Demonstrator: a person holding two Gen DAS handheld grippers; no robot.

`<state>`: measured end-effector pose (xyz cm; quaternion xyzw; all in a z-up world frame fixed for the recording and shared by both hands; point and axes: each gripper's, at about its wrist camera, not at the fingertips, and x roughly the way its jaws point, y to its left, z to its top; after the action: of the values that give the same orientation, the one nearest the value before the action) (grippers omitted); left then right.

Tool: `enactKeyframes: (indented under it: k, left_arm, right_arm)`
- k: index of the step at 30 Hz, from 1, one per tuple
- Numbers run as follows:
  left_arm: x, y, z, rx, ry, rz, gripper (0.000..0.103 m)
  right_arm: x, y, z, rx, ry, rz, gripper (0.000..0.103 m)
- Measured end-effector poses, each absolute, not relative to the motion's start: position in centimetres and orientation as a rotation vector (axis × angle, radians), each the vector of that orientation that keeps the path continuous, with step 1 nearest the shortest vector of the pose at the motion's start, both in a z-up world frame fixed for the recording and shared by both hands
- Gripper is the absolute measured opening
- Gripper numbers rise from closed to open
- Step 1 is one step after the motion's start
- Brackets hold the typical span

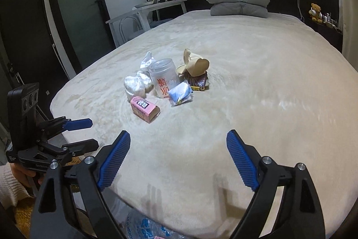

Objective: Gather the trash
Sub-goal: 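Raise both tools back over the bed and close the left tool on the pink cookie bar, then grasp the blue-wrapped packet with the right tool while the left tool holds the cookie bar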

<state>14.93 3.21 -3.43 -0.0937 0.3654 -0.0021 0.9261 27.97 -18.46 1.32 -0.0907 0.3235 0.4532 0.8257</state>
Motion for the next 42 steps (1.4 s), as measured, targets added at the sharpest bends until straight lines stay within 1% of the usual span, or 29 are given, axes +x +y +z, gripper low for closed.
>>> enactKeyframes:
  k: [10,18,22,23,24,29,42]
  left_arm:
    - [20.8,4.8,-4.8,-0.144,0.790,-0.024,0.079]
    - [24.8,5.1,-6.3,-0.117,0.833,-0.012,0.079]
    - [25.3,5.1,-6.6,-0.125,0.830,-0.011,0.077]
    - [25.4,5.1,-6.6,-0.121,0.833,-0.006,0.064]
    - [25.4,5.0,-6.7,-0.114,0.843,-0.004,0.063]
    - [24.9,4.8,-6.0,-0.095,0.817,-0.011,0.063]
    - [21.4,6.4,-3.2,-0.170,0.749,-0.025,0.063]
  right_arm:
    - [34.1,-14.6,0.6,-0.158,0.752,1.009,0.087]
    - [35.9,-14.3,0.3,-0.150,0.752,0.997,0.087]
    - [35.4,-14.2,0.3,-0.172,0.742,1.003,0.087]
    - [35.4,-14.1,0.2,-0.176,0.740,1.003,0.087]
    - [35.4,-14.1,0.0,-0.179,0.743,1.000,0.087]
    - [34.9,-13.6,-0.5,-0.216,0.748,0.996,0.087]
    - [34.7,-9.5,-1.9,-0.277,0.752,0.978,0.087]
